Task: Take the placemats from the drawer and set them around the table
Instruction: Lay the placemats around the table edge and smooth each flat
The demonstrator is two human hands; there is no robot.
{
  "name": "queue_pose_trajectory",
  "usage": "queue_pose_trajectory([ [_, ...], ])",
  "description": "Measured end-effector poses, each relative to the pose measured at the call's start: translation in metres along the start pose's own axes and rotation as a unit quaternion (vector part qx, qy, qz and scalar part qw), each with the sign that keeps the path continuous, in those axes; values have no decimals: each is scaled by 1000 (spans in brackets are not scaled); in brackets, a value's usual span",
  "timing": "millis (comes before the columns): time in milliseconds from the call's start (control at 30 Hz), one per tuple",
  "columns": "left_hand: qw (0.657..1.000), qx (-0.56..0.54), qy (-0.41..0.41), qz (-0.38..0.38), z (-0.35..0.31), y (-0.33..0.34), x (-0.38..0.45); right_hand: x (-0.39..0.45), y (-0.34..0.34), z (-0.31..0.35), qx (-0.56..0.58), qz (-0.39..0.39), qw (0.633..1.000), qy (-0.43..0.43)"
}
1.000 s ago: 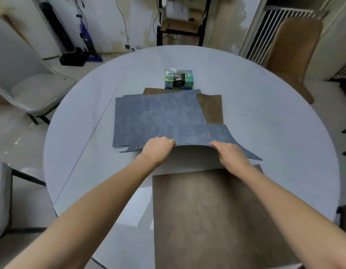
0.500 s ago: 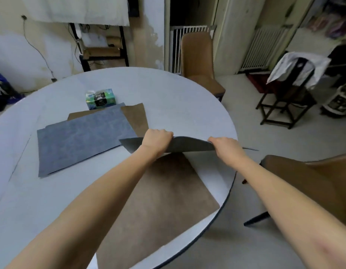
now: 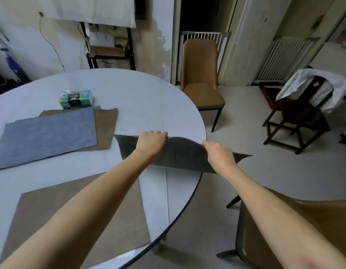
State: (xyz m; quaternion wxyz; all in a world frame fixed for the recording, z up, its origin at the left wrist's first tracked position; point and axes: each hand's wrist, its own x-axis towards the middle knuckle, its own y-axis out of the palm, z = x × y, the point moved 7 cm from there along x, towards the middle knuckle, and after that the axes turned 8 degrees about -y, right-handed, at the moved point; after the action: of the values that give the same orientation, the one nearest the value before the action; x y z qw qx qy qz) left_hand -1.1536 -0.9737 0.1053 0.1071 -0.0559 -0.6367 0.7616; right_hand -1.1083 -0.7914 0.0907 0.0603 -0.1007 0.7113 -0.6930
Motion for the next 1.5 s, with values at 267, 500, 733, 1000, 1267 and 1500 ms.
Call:
queue_pose_trajectory([
  [267,993,-37,-109,-5,35,51,86,121,12,-10,-35,-11,993,-110],
  [500,981,-84,-167,44,64,80,156,220,35,-14,-30,46,986,-159],
  [733,957,-64,-269,89,121,86,179,315,57,19,11,71,962,-263],
  [1000,872,-80,-482,40,176,54,186,426,36,74,240,43,894,-377],
  [1267,811,-59,-581,-32,156,17,174,456,24,88,285,29,814,-505],
  [1500,777,-227,-521,269,48,142,128,378,123,41,-14,287,769,-571],
])
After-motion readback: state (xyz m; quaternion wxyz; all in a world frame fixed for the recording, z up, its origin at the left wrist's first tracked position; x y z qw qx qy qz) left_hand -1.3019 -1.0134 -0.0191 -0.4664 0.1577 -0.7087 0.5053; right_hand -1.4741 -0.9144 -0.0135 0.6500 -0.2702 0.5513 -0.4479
